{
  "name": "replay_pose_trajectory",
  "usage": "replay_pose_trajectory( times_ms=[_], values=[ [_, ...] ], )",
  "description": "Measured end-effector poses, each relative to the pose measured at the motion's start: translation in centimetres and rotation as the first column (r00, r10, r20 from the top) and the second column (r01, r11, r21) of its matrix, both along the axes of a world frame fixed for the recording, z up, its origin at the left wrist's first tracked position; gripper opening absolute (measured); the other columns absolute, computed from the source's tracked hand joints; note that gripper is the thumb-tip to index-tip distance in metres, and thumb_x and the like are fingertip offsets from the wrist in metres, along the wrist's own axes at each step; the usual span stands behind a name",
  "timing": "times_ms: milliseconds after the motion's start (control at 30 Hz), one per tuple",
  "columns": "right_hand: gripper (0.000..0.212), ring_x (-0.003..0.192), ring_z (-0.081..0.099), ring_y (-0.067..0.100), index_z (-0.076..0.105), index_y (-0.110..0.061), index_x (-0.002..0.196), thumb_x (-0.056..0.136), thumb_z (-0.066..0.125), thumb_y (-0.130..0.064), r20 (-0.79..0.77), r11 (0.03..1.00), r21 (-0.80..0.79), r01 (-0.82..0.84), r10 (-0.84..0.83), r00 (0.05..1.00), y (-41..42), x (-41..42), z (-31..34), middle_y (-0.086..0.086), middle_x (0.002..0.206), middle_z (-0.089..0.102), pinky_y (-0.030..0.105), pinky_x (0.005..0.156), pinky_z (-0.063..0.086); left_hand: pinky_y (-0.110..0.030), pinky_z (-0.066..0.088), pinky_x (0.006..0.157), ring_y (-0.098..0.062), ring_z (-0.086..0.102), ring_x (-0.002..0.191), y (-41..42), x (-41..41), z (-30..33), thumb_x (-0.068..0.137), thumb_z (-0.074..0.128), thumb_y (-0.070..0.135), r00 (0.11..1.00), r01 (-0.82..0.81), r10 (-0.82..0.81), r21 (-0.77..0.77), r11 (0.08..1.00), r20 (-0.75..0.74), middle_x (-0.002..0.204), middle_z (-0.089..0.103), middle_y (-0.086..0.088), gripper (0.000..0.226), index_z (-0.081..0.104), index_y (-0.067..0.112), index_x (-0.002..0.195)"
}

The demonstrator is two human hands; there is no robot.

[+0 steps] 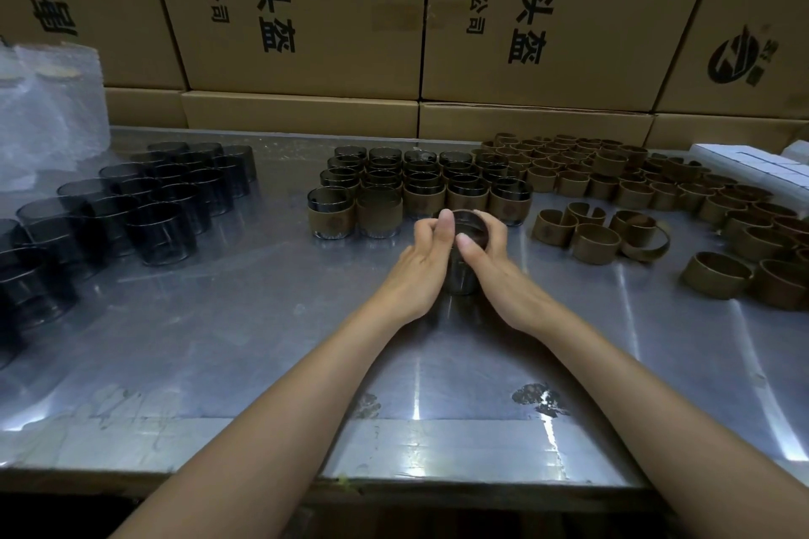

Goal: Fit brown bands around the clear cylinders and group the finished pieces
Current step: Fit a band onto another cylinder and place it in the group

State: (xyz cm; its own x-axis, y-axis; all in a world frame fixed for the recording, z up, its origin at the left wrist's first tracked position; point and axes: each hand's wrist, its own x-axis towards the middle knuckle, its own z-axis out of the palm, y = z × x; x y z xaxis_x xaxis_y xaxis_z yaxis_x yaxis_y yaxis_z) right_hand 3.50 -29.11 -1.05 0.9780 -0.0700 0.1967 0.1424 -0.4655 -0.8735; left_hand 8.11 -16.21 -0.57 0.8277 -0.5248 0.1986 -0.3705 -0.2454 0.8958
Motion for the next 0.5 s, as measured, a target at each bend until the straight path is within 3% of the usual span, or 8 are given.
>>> replay_pose_trajectory(
  times_ms=[67,167,267,333,400,500],
  values=[
    [0.086,0.13,0.041,0.013,0.011,-0.028,0.144,0.076,0.034,-0.074,0.049,0.996,0.081,0.023,-0.027,0.998,0.1,0.0,0.1,-0.012,0.13,0.038,0.044,0.11,0.036,-0.032,0.035,0.101,-0.011,0.043,0.123,0.0,-0.2,0.1,0.075,0.004,0.078,0.999,0.033,-0.033,-0.002,0.999,-0.002,0.129,0.046,0.004,0.087,0.035,0.022,0.135],
    [0.081,0.131,0.04,0.014,0.015,-0.021,0.143,0.079,0.034,-0.067,0.081,0.981,0.178,0.071,-0.087,0.993,0.2,0.0,0.4,-0.006,0.133,0.036,0.035,0.108,0.037,-0.027,0.029,0.098,-0.005,0.037,0.122,0.0,-0.7,0.2,0.075,0.006,0.079,0.998,0.066,-0.066,-0.005,0.998,-0.011,0.136,0.039,0.012,0.09,0.03,0.025,0.143],
    [0.073,0.13,0.042,0.017,0.02,-0.026,0.136,0.077,0.034,-0.067,0.067,0.961,0.252,0.112,-0.133,0.989,0.6,0.0,0.6,0.003,0.14,0.037,0.027,0.101,0.04,-0.016,0.024,0.087,0.007,0.034,0.108,-0.2,-1.1,0.6,0.075,0.007,0.078,0.998,0.052,-0.053,-0.021,0.998,-0.034,0.125,0.032,0.018,0.09,0.026,0.025,0.145],
    [0.068,0.128,0.045,0.019,0.023,-0.032,0.129,0.075,0.036,-0.07,0.043,0.944,0.303,0.133,-0.153,0.987,0.8,-0.1,0.6,0.005,0.141,0.04,0.038,0.106,0.04,-0.008,0.026,0.078,0.019,0.037,0.093,-0.3,-1.5,0.9,0.079,0.011,0.075,0.996,0.041,-0.046,-0.072,0.997,-0.079,0.122,0.03,0.02,0.085,0.026,0.025,0.146],
    [0.066,0.122,0.053,0.02,0.028,-0.036,0.124,0.072,0.041,-0.074,0.034,0.92,0.365,0.145,-0.169,0.985,0.8,-0.2,0.6,0.003,0.133,0.049,0.047,0.105,0.042,-0.013,0.028,0.085,0.015,0.037,0.1,-0.4,-1.5,1.0,0.082,0.016,0.074,0.991,0.015,-0.031,-0.126,0.992,-0.13,0.122,0.032,0.02,0.081,0.03,0.025,0.145],
    [0.058,0.112,0.06,0.022,0.036,-0.041,0.113,0.068,0.046,-0.075,0.053,0.888,0.436,0.146,-0.187,0.981,0.7,-0.5,0.7,0.0,0.117,0.058,0.049,0.098,0.048,-0.015,0.037,0.09,0.011,0.046,0.104,-0.3,-1.5,1.0,0.092,0.024,0.067,0.988,-0.002,-0.029,-0.2,0.98,-0.154,0.121,0.047,0.019,0.062,0.045,0.026,0.133]
  ],
)
